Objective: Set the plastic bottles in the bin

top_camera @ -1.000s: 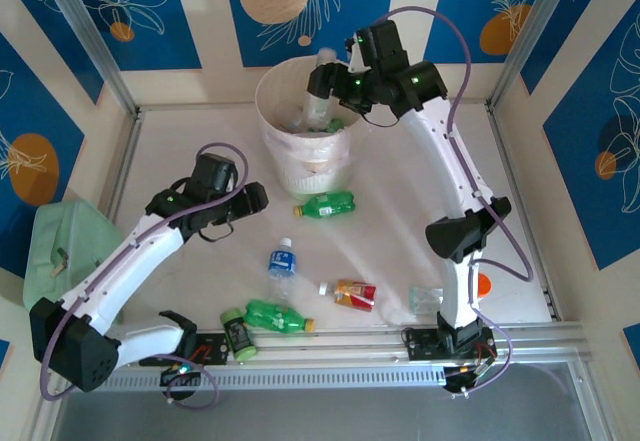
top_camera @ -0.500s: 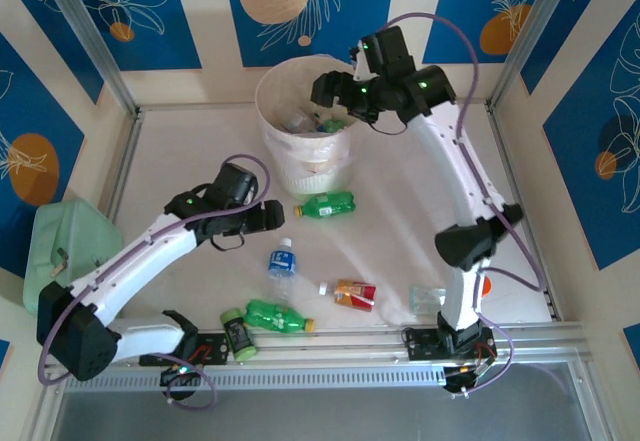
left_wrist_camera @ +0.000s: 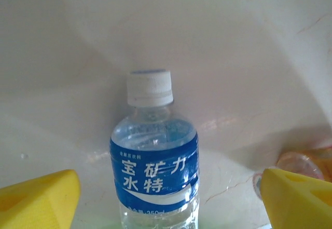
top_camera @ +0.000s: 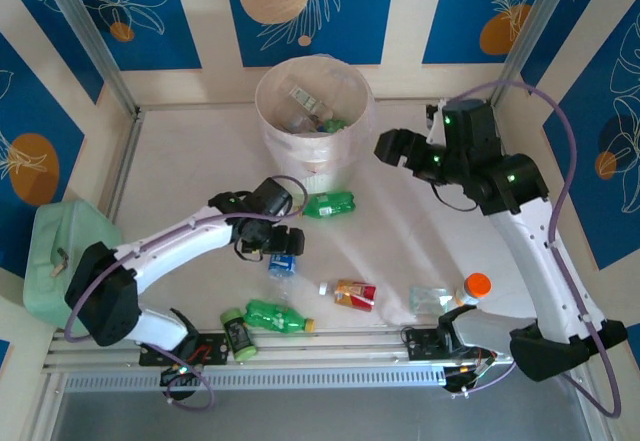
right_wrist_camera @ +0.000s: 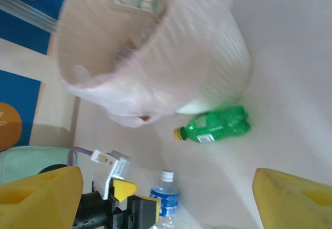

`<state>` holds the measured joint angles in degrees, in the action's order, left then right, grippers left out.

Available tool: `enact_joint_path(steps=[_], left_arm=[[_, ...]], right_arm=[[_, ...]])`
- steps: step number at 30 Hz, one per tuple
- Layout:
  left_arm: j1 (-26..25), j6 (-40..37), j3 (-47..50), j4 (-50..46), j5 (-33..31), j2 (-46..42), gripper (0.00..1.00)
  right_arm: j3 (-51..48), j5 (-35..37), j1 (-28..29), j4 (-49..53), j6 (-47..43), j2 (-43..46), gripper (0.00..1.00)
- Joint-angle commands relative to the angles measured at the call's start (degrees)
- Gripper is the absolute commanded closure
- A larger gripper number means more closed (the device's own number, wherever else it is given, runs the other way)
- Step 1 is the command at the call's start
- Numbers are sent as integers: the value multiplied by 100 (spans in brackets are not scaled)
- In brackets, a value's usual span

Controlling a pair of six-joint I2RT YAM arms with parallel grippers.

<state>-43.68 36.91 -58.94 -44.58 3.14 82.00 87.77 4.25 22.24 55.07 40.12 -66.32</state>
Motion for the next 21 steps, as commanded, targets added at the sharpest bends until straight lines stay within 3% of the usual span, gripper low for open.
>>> enact_joint_path(steps=[1,11,21], left_arm=[[-106,-156,-143,-277,117,198,11],[-114,-125,-142,-80,244,933,16],[-114,-166,-192,-35,291,1354,28]], right_arm=[[-648,-123,-96,-49,243,288,14],[-2011,-251,0,131,576,963,12],[-2316,-223,0,207,687,1182,12]])
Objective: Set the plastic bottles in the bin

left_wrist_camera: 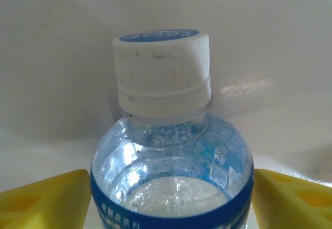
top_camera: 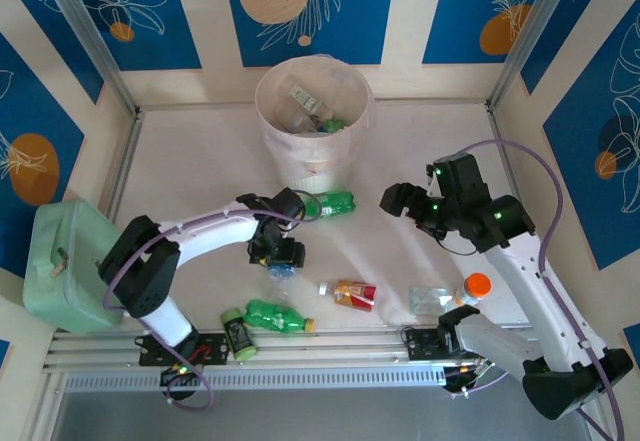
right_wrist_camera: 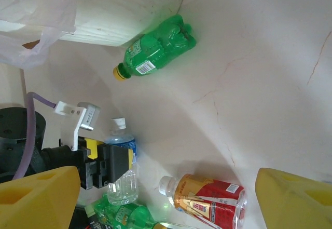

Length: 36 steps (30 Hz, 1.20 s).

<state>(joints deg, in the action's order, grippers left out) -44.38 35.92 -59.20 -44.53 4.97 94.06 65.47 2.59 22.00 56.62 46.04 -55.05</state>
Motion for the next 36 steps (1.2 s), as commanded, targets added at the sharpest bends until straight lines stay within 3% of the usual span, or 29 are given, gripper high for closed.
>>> enact_joint_path(steps=[1,10,18,23,28,36], left_arm=[[-44,-86,-172,-38,124,182,29],[-44,-200,-448,-340,-163,-62,43],[-52,-255,-1723,-1173,-210,-812,46],[-52,-306,-3216,-1729,-114,-1094,47],[15,-637,-5190,-2197,-428,-605,47],[1127,-775,-8247,-2239,-403,1069,50]], right_arm=[[-96,-65,22,29,104,47,12],[-101,-31,24,16,98,8,14],[-27,16,20,42,80,-17,15],[27,13,23,34,62,-44,15],[80,-43,40,-18,80,-79,15],[239,167,456,142,28,-180,14]])
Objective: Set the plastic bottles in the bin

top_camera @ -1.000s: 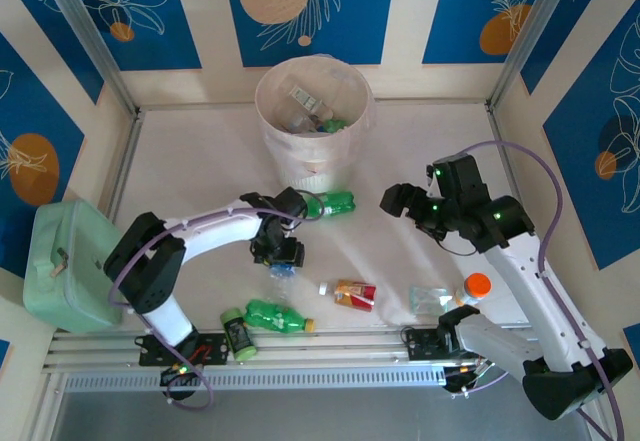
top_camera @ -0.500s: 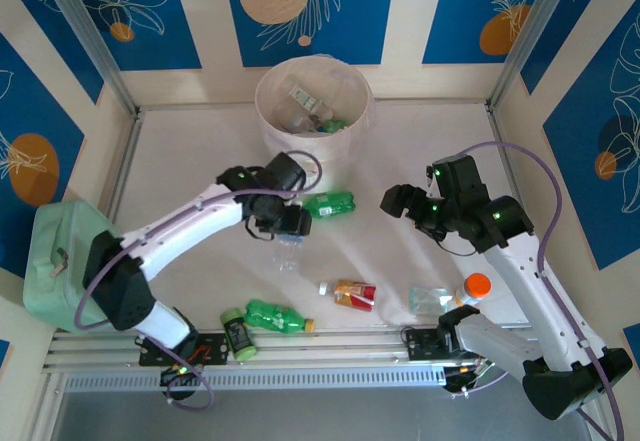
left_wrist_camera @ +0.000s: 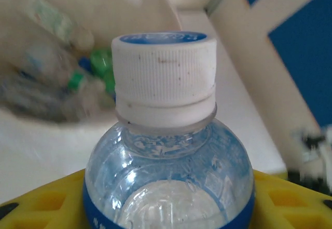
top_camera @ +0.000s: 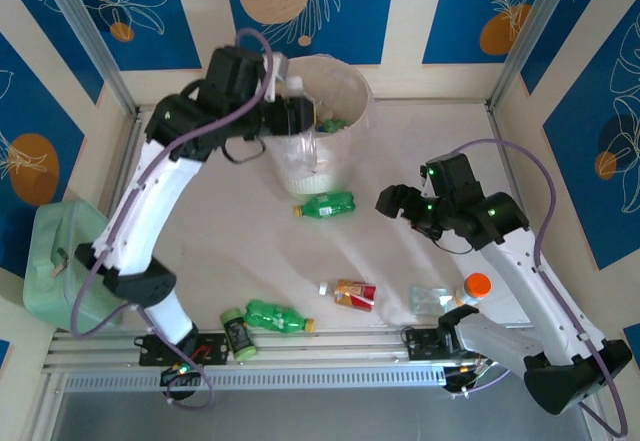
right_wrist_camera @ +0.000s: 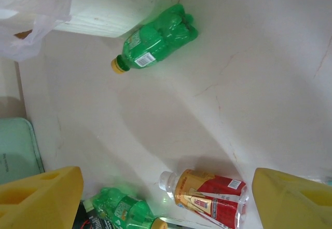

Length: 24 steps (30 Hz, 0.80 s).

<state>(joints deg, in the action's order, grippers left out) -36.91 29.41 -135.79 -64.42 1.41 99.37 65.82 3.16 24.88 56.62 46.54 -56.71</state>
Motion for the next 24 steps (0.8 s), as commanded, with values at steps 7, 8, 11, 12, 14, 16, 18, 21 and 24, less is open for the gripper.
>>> enact_joint_path(steps=[7,8,11,12,14,16,18,21,24], left_arm=[[1141,278,-1249,198,274,1571,51],[1212,316,-1240,280,313,1645,52],[1308,377,-1162,589,386,1734,52],[1324,417,-1135,667,372,1743,52],[1365,492,-1077,824,427,1777,51],[1387,561,-1017,894,426,1809,52],[1388,562,-952,839,300,1843,52],[1381,484,-845,589,143,1944,54],[1379,347,-511,519,37,1949,54]], right_arm=[[20,784,1183,474,-130,-335,10],[10,872,1353,513,-154,-411,10],[18,1048,1744,604,-197,-656,8],[26,1078,1838,620,-200,-721,8],[36,1124,1978,622,-167,-856,8],[14,1106,2019,585,-138,-929,8],[-8,1090,2012,536,-95,-947,8],[8,1066,1969,517,-100,-955,8],[27,1050,1928,521,-96,-947,8]])
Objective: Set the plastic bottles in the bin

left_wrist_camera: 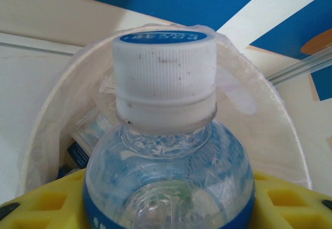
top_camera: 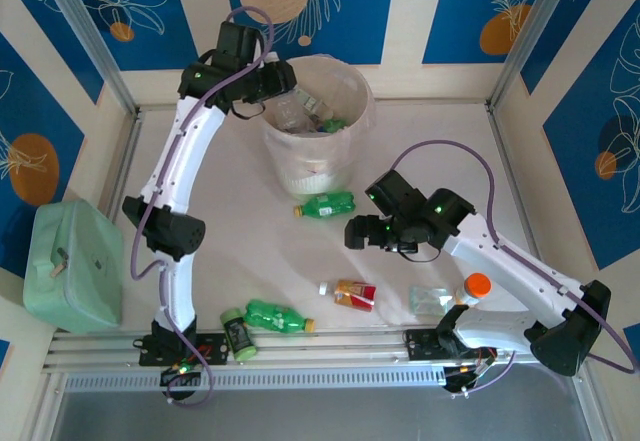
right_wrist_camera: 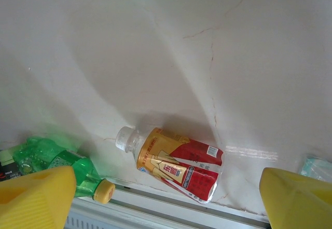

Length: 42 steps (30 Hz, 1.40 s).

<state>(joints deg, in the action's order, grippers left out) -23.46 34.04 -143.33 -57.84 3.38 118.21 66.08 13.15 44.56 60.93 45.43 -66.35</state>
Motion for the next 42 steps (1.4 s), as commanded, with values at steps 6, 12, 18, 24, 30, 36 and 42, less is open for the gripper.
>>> enact_joint_path(steps=[6,12,18,24,30,36,42], left_arm=[[-48,-517,466,-461,-522,4,55],[-197,-879,806,-874,-777,-254,56],[-286,-996,1433,-915,-716,-719,56],[-308,-1056,1553,-1073,-569,-1002,56],[-326,-1101,1721,-1068,-627,-1076,28],[-325,-960,1754,-623,-604,-1360,15],[-310,-550,2256,216,-632,-2236,9]], right_arm=[[-84,15,-99,130,62,103,8],[-244,-136,-158,98,45,159,8],[-332,-246,-132,69,19,161,8],[-451,-348,106,34,-60,101,6],[-509,-172,660,92,-69,-279,1],[-550,106,1250,66,-163,-785,1],[-511,250,1707,14,-392,-1471,1]])
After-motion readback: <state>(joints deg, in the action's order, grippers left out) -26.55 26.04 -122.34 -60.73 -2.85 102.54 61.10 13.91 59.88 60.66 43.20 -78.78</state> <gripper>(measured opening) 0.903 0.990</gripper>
